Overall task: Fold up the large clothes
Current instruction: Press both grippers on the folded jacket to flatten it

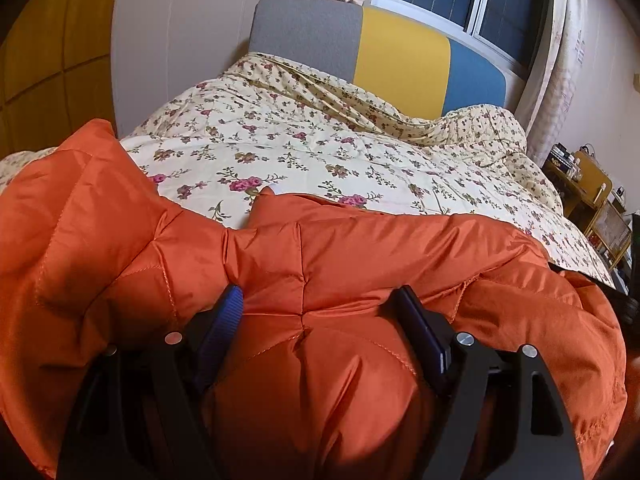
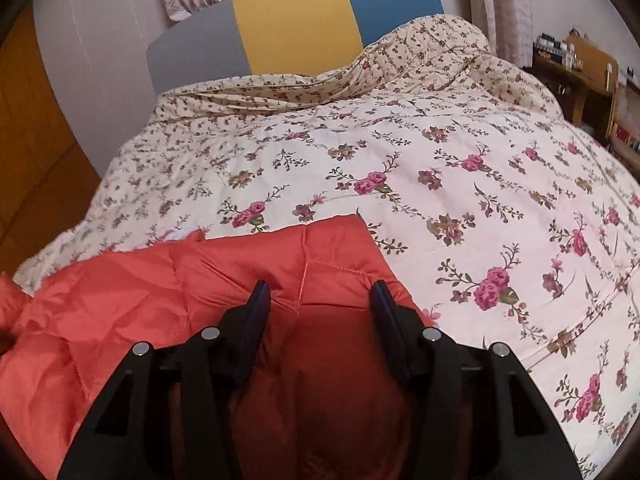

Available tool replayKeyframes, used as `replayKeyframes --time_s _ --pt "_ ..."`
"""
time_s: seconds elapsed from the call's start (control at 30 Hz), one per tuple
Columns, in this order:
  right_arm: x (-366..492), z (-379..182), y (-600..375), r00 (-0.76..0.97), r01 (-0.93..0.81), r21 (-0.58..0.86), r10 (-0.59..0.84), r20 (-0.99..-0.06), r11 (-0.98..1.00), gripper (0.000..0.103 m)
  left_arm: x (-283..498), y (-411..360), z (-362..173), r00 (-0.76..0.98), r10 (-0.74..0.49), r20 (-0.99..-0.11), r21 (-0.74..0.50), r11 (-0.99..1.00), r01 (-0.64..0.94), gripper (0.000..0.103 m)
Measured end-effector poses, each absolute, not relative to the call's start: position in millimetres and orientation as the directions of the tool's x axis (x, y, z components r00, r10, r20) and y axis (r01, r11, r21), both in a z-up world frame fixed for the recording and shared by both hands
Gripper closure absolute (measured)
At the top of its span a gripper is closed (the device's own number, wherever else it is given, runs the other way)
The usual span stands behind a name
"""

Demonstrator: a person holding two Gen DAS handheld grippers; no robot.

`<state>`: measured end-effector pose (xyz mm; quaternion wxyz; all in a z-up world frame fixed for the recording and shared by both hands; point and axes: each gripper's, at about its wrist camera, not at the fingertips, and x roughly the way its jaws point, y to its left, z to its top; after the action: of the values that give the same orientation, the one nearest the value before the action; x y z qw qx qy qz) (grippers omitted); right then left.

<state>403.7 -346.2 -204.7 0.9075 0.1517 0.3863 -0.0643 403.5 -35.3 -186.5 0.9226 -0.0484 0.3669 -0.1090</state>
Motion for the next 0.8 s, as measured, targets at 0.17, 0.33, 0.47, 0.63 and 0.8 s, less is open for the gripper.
replayKeyframes --time_s 0.17,0.33,0.47,0.63,0.8 --pt "403.0 -206.4 -342.5 0.692 0.237 0.201 -0.019 -0.722 0.95 0.051 404.0 -35.0 -169.7 0.666 -0.192 -0.72 -0.107 0.98 0.167 0.017" --pt "404.0 -206.9 -341.9 0.692 0.237 0.199 -0.021 -0.722 0.951 0.051 409.1 -6.0 -140.4 0.735 -0.077 -0.674 -0.022 0.996 0.083 0.008" --pt "404.1 -207.4 -341.8 0.692 0.236 0.199 -0.021 -0.722 0.951 0.051 432.8 36.5 -145.7 0.73 0.095 -0.677 0.042 0.995 -0.091 0.008" --pt "403.5 -206.9 -341.7 0.696 0.236 0.201 -0.021 -0.718 0.951 0.051 463.7 87.8 -187.2 0.6 0.024 -0.8 -0.131 0.968 -0.215 0.007" --pt "402.3 -205.9 -341.6 0.697 0.237 0.196 -0.026 -0.716 0.952 0.051 464.3 91.4 -200.1 0.613 -0.022 -0.79 -0.188 0.96 -0.209 0.004"
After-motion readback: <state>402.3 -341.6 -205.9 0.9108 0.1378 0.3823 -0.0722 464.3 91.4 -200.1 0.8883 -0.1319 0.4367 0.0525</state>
